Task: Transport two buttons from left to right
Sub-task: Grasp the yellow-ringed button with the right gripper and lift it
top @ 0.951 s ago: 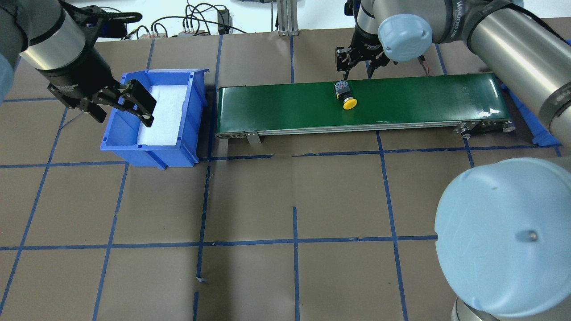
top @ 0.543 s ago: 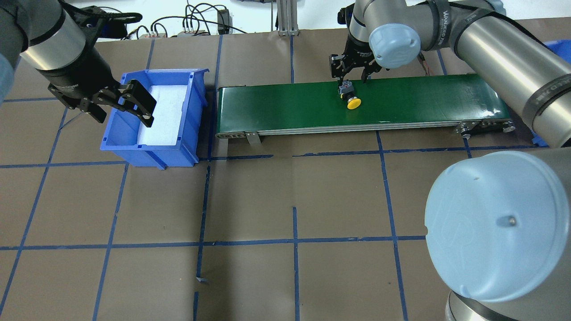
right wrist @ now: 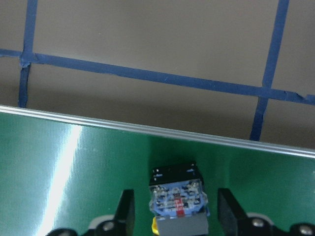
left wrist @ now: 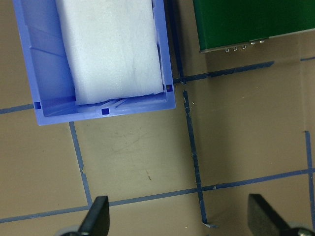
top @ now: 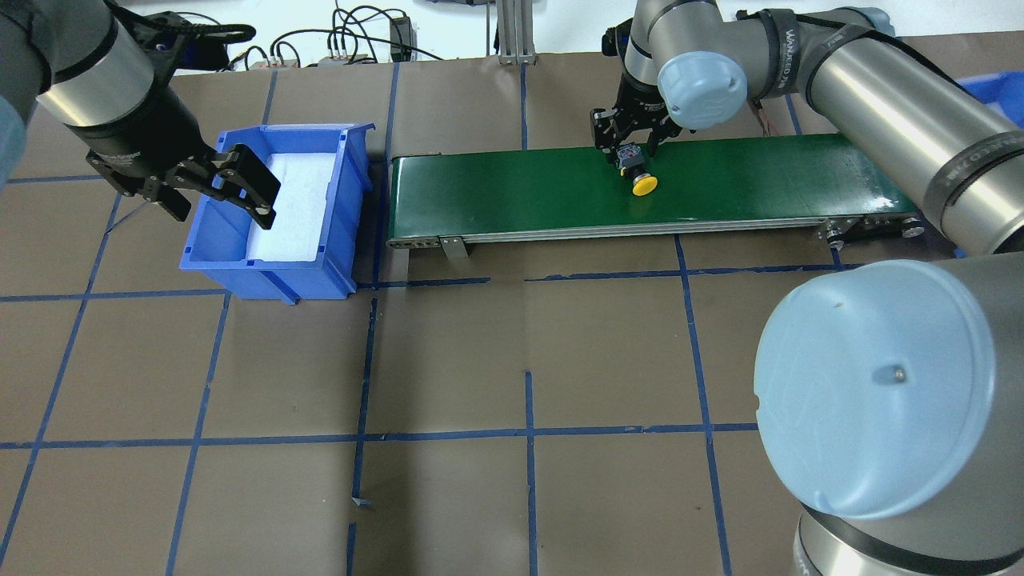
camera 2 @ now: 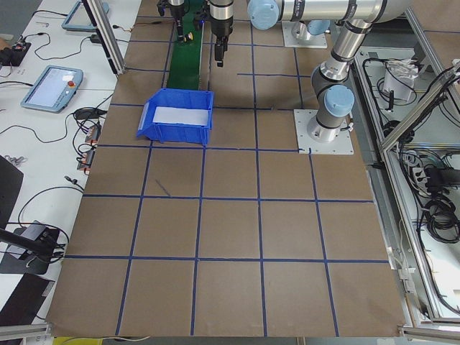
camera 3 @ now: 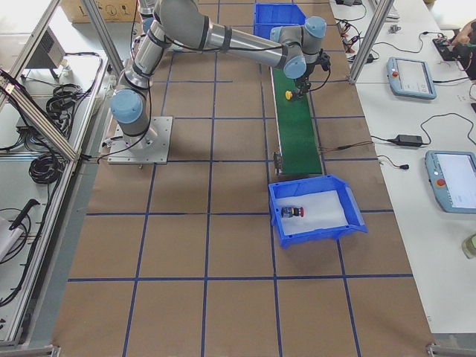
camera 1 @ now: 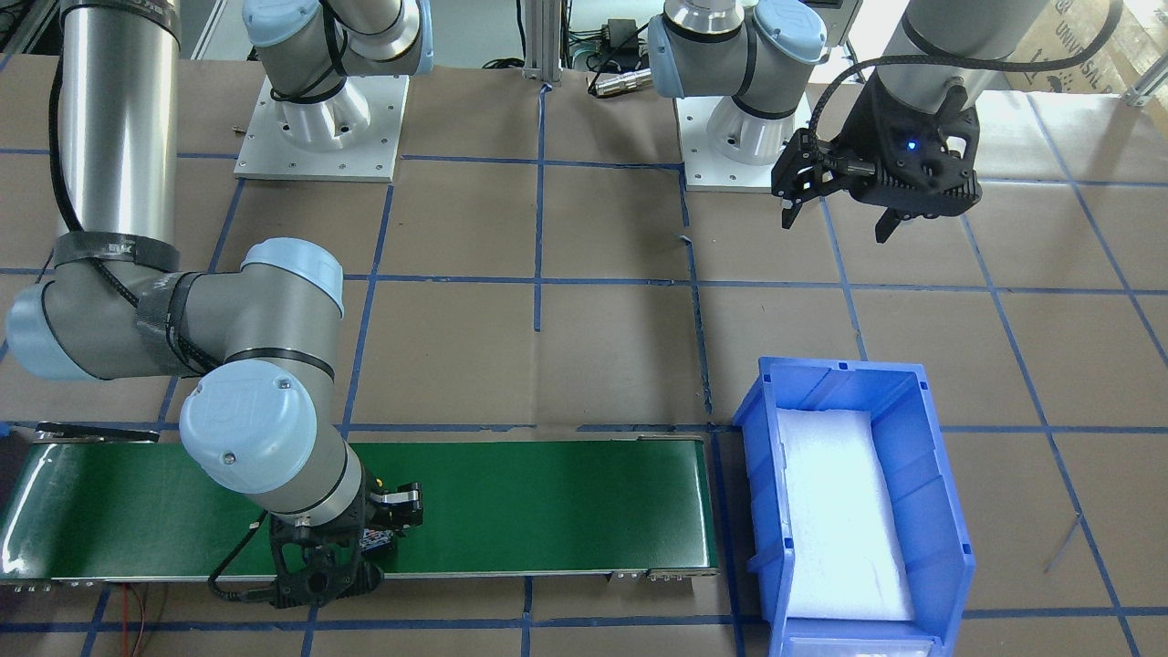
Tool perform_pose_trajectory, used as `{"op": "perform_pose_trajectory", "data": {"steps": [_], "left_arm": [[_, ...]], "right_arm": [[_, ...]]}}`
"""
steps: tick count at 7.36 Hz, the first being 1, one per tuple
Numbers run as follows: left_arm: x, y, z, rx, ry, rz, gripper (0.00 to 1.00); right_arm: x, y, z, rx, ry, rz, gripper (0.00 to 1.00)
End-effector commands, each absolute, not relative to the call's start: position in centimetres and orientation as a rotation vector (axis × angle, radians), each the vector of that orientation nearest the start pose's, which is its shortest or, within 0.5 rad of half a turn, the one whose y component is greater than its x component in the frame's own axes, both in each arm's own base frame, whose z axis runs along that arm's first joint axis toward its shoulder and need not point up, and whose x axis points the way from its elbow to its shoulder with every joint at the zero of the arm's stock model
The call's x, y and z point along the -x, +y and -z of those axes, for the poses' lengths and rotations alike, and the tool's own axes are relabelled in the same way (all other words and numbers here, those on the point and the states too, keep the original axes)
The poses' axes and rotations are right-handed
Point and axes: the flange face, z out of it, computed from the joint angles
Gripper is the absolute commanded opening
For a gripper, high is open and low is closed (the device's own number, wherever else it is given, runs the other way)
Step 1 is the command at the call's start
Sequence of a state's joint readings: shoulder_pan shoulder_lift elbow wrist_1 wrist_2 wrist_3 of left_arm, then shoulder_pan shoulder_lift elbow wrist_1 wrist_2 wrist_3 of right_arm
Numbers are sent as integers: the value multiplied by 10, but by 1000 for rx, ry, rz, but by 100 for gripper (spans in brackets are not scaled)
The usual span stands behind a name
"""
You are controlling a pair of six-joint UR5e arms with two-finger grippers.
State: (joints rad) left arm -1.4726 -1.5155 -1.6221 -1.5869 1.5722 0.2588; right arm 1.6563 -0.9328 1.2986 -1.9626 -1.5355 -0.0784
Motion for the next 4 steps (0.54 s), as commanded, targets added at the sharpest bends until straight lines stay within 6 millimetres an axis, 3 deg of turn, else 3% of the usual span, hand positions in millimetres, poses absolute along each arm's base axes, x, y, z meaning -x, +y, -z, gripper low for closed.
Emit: {"op": "perform_pose_trajectory", "data": {"steps": [1,3,4], "left_arm": [[86,-478,-488,-257,3129,-20,100],[86,-479,-486,-257,3128,-30,100],[85,-478,-488,-259,3123,-24,100]], "right_arm": [[-188,-711,-269,244,3097,48,12],[-162,-722,-297,237,3100,50,8],[-128,-729,-321,220,3102,16,8]]}}
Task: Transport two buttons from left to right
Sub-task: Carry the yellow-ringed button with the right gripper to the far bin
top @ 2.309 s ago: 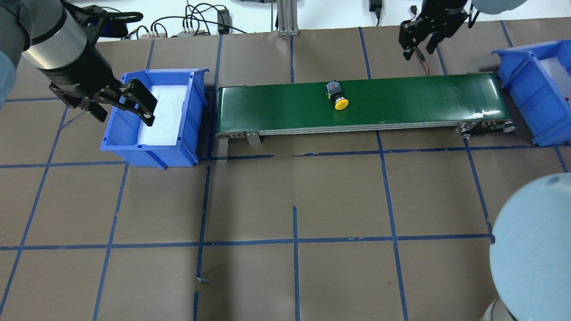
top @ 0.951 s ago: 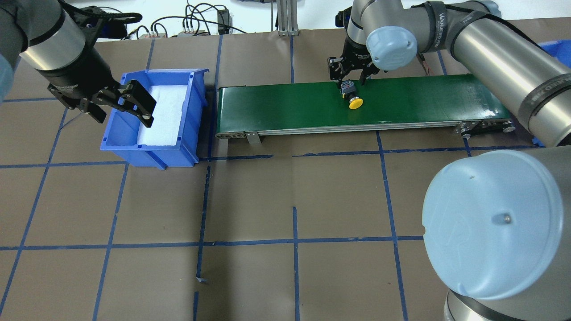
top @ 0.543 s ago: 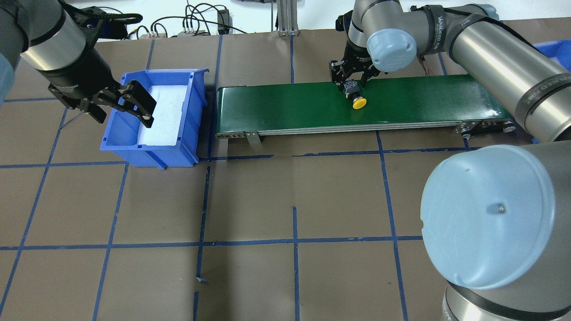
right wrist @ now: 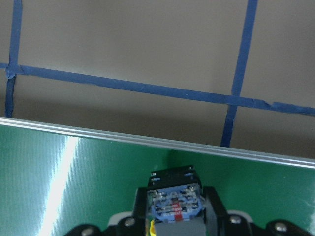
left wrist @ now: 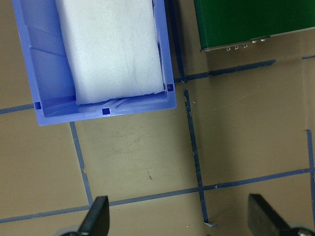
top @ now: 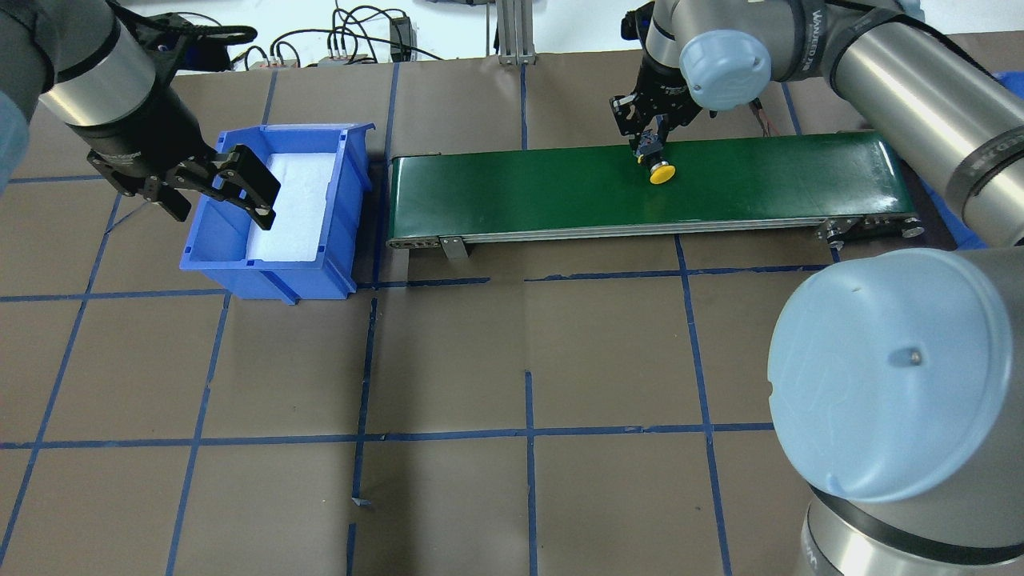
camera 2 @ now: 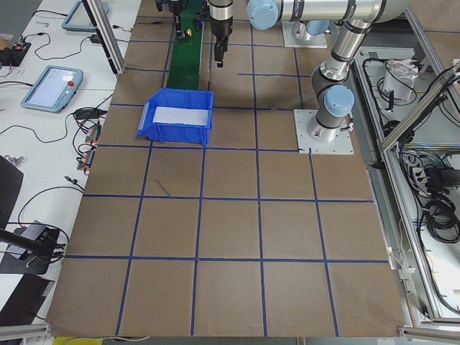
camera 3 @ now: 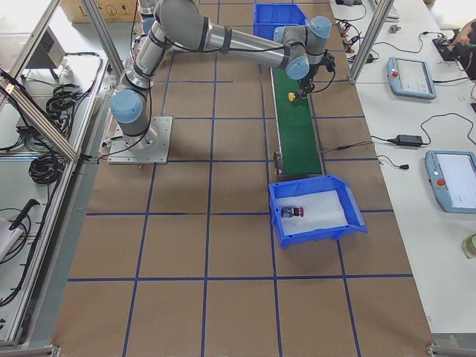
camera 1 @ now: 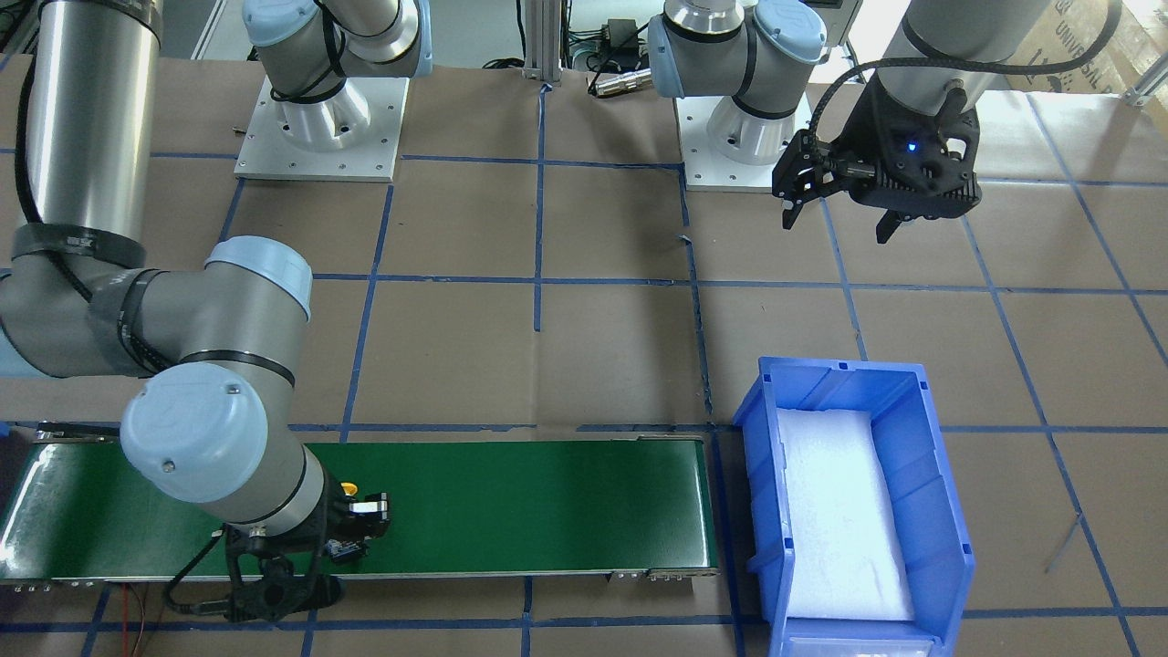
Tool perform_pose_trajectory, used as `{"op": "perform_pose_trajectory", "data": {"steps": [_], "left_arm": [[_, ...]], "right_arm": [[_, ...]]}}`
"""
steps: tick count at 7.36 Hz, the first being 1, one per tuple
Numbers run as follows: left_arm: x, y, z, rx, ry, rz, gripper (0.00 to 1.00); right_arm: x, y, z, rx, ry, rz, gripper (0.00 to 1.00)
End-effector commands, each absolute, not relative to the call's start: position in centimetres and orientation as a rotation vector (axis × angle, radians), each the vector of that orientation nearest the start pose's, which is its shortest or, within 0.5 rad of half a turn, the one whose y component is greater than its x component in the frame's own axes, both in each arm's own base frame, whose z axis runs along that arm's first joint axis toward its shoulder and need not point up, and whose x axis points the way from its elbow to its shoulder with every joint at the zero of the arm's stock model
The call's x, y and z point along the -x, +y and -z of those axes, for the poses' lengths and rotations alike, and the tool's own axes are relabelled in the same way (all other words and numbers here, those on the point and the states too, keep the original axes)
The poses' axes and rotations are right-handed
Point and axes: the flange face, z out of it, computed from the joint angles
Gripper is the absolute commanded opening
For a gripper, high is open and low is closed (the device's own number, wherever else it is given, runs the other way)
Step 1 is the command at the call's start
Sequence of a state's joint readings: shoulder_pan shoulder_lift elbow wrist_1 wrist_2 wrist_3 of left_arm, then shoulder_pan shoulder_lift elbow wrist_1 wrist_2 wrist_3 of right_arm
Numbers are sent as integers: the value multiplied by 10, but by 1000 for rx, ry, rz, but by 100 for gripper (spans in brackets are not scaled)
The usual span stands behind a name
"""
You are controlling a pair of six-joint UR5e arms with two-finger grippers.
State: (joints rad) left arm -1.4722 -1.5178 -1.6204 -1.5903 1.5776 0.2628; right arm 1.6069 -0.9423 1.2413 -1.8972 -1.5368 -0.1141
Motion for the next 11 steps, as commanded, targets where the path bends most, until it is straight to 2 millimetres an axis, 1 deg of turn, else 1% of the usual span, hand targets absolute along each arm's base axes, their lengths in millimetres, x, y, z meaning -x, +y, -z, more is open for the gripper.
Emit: {"op": "perform_pose_trajectory", "data": {"steps": [1,2,3,4,5,6,7,8,9,10,11], "left_arm": [[85,-479,-486,-260,3125,-31,100],[84,-480,-487,-257,3126,-26,100],[85,-476,-490,-259,3124,-19,100],[85,-478,-488,-259,3124,-24,100],[85,-478,-487,-260,3125,-31,100],[85,-478,-488,-260,3124,-26,100],[84,-479,-489,-257,3123,-15,100],[83,-480,-488,-254,3120,-13,100],[83,-480,-487,-254,3121,-18,100],[84,-477,-491,-257,3120,-8,100],[86,-472,-496,-259,3118,1,100]], "right_arm": [[-77,-727,-344,179,3108,-66,7],[-23,-724,-363,147,3106,-78,7],[19,-716,-381,107,3107,-71,7],[59,-706,-392,66,3104,-92,7],[111,-699,-395,115,3098,-85,8],[171,-690,-387,206,3135,-131,8],[221,-677,-386,244,3137,-140,8],[255,-670,-400,251,3148,-114,8],[276,-664,-419,211,3164,-97,8],[292,-670,-429,196,3175,-89,8],[313,-683,-426,174,3176,-89,8]]}}
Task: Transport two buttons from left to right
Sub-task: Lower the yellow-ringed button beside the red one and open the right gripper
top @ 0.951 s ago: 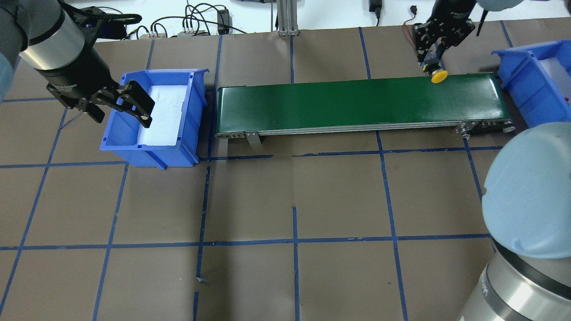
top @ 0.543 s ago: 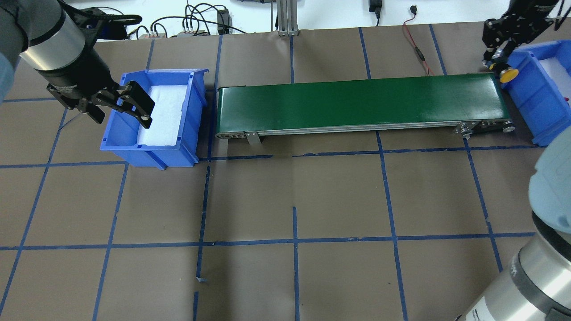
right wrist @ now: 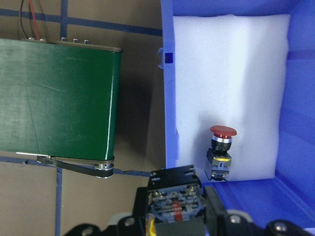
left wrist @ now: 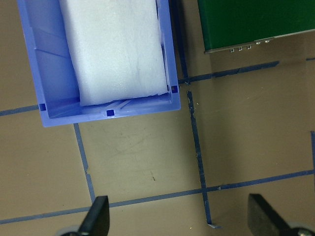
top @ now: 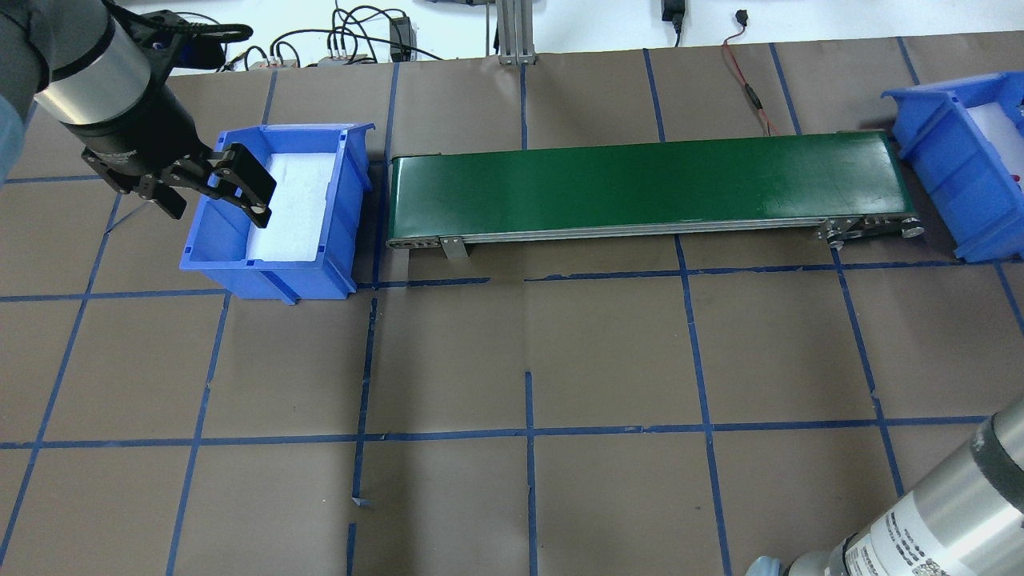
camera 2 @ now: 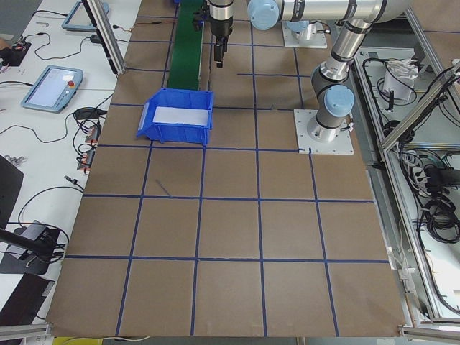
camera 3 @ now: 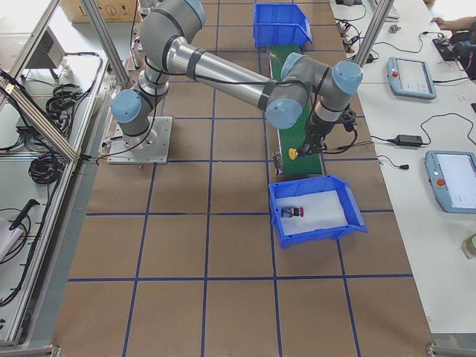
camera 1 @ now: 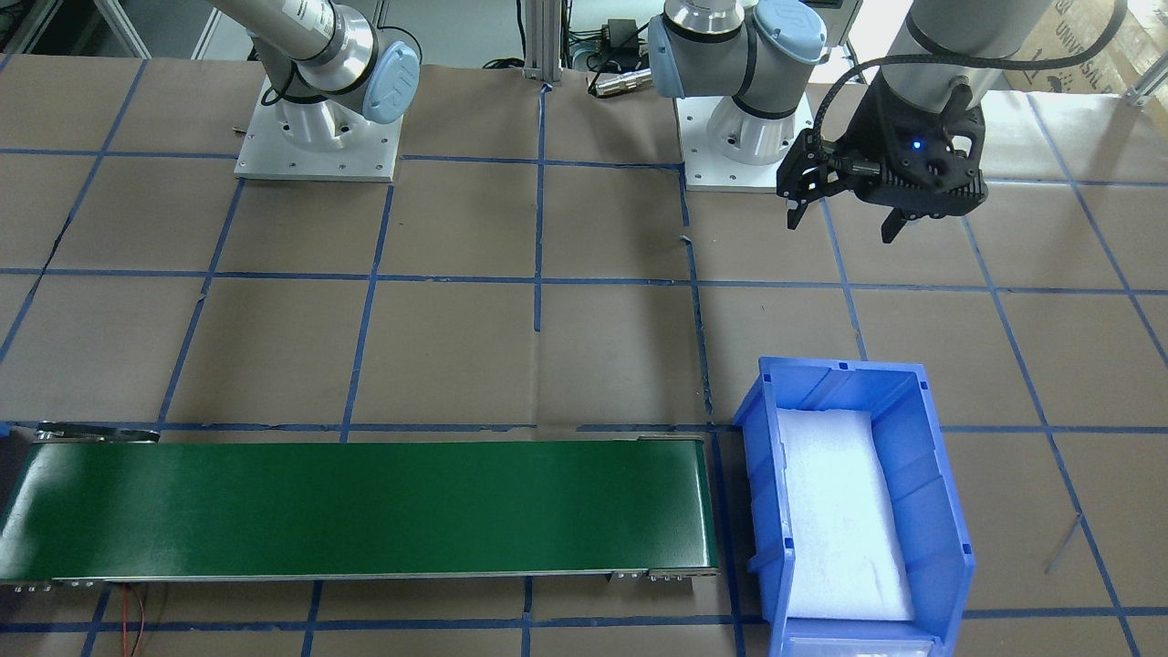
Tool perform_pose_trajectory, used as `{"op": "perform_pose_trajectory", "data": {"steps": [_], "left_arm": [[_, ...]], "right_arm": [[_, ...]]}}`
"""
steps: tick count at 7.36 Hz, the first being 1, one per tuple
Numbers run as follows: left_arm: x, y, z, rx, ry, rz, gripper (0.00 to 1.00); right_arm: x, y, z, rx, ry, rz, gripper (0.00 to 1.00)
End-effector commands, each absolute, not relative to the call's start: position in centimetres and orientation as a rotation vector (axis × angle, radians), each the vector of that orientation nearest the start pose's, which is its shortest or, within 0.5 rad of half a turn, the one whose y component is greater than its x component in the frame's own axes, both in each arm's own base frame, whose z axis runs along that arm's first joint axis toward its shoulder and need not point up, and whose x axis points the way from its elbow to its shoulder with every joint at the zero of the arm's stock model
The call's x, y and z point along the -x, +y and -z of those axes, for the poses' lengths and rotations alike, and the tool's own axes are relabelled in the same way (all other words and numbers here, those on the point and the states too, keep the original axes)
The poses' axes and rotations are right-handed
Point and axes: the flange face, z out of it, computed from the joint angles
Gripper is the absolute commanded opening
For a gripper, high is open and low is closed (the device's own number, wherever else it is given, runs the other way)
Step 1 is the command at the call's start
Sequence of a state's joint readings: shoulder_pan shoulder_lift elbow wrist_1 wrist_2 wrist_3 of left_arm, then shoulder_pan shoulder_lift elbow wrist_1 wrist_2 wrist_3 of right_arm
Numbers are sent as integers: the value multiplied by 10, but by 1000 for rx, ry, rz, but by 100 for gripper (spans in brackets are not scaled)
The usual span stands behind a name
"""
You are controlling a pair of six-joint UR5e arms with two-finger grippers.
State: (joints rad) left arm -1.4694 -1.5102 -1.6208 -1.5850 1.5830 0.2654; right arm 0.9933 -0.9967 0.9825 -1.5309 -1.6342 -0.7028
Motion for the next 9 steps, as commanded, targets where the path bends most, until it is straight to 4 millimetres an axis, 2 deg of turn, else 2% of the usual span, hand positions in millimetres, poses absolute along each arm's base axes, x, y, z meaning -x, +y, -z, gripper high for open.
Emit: {"op": "perform_pose_trajectory", "data": {"steps": [1,3,5,6,9], "left_arm": [[85,-472,-497,-259,3116,5,100],[85,-471,-496,-259,3116,-4,100],[84,-474,-494,-256,3116,-2,100],[84,-474,-494,-256,3116,-2,100],[84,-474,-494,-254,3116,-2,100]], "right_arm": [[328,-704,-408,176,3175,-86,8],[346,-730,-370,174,3157,-94,8],[355,-745,-327,176,3143,-114,8],[358,-752,-296,174,3114,-123,8],[363,-759,-260,176,3102,-146,9]]}}
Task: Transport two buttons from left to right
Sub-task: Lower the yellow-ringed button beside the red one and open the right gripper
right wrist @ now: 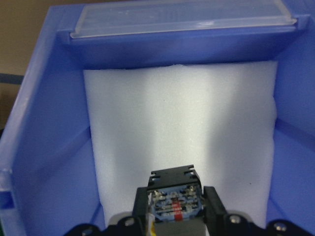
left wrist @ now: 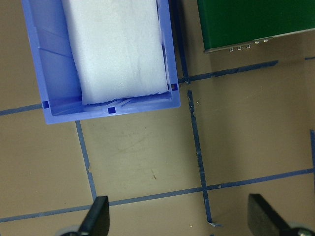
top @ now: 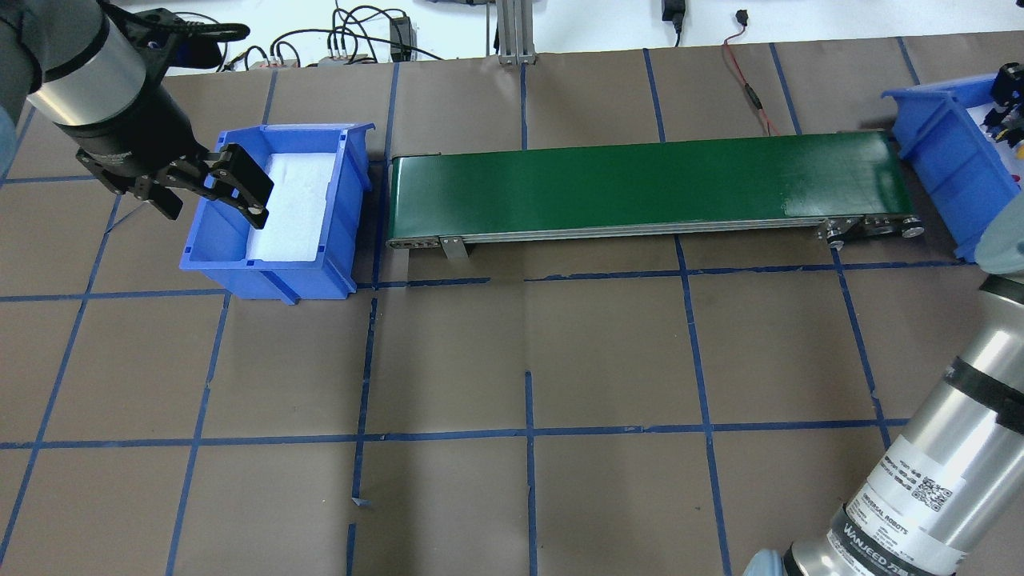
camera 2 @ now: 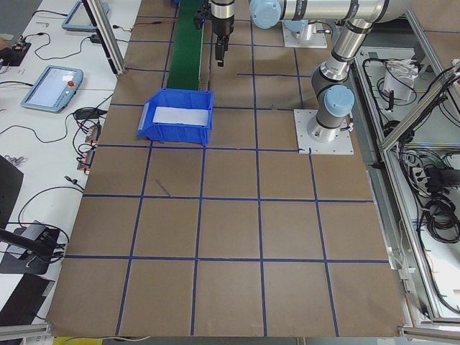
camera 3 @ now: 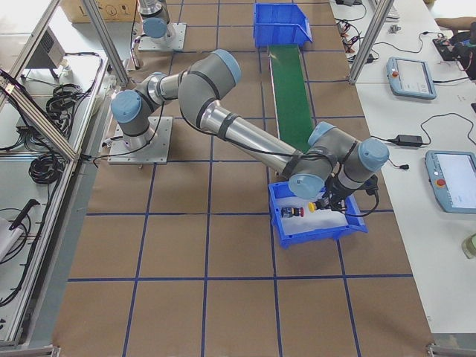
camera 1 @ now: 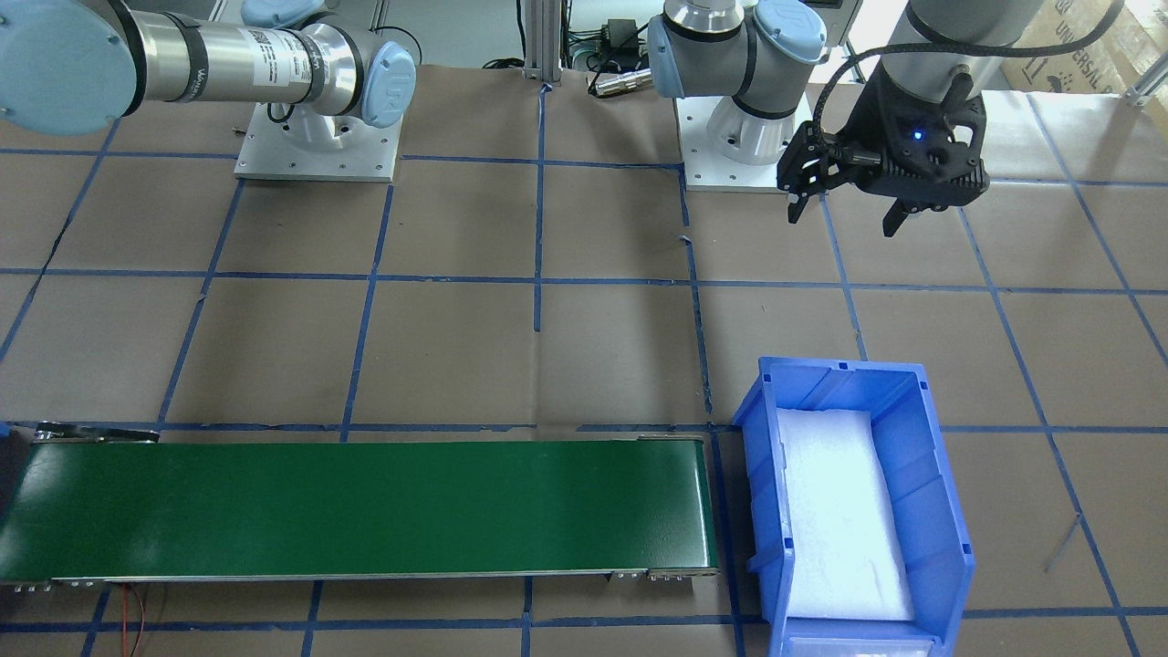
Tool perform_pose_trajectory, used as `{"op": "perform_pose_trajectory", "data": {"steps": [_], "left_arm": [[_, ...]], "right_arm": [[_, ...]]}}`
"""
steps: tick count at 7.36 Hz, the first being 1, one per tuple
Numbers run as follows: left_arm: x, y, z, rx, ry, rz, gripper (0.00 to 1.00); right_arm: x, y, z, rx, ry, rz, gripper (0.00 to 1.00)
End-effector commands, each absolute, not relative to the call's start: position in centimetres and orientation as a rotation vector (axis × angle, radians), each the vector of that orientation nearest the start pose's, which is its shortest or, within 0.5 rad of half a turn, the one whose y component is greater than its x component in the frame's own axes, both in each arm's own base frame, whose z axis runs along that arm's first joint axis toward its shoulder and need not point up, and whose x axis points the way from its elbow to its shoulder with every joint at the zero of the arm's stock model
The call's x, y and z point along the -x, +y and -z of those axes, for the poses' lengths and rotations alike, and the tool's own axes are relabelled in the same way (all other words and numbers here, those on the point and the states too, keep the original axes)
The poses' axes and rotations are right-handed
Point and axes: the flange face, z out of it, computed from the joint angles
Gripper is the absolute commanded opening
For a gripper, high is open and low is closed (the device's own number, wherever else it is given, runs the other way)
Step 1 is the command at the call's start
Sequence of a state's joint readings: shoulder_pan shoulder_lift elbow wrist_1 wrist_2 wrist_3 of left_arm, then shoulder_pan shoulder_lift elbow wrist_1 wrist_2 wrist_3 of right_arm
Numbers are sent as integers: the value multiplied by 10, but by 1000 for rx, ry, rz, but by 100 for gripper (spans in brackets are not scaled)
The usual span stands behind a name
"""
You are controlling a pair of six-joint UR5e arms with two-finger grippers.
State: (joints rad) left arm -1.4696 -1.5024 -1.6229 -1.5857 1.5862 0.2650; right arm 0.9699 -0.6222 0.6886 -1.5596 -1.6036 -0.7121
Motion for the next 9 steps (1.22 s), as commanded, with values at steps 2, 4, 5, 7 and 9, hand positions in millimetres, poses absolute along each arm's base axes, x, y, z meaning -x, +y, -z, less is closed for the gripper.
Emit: {"op": "perform_pose_trajectory", "data": {"steps": [2,4,5,7,9], "left_arm": [[84,-473,-493,-252,3117,-11,100],[84,-473,-492,-247,3118,-16,100],[85,-473,-492,-247,3120,-16,100],[85,-473,-492,-240,3120,-18,100],[85,-475,-490,-240,3122,-22,100]], "right_arm": [[364,-761,-259,177,3112,-131,9],[364,-762,-260,179,3117,-118,10],[364,-763,-258,179,3118,-119,30],[364,-763,-256,186,3114,-125,39],[365,-762,-256,203,3111,-123,48]]}}
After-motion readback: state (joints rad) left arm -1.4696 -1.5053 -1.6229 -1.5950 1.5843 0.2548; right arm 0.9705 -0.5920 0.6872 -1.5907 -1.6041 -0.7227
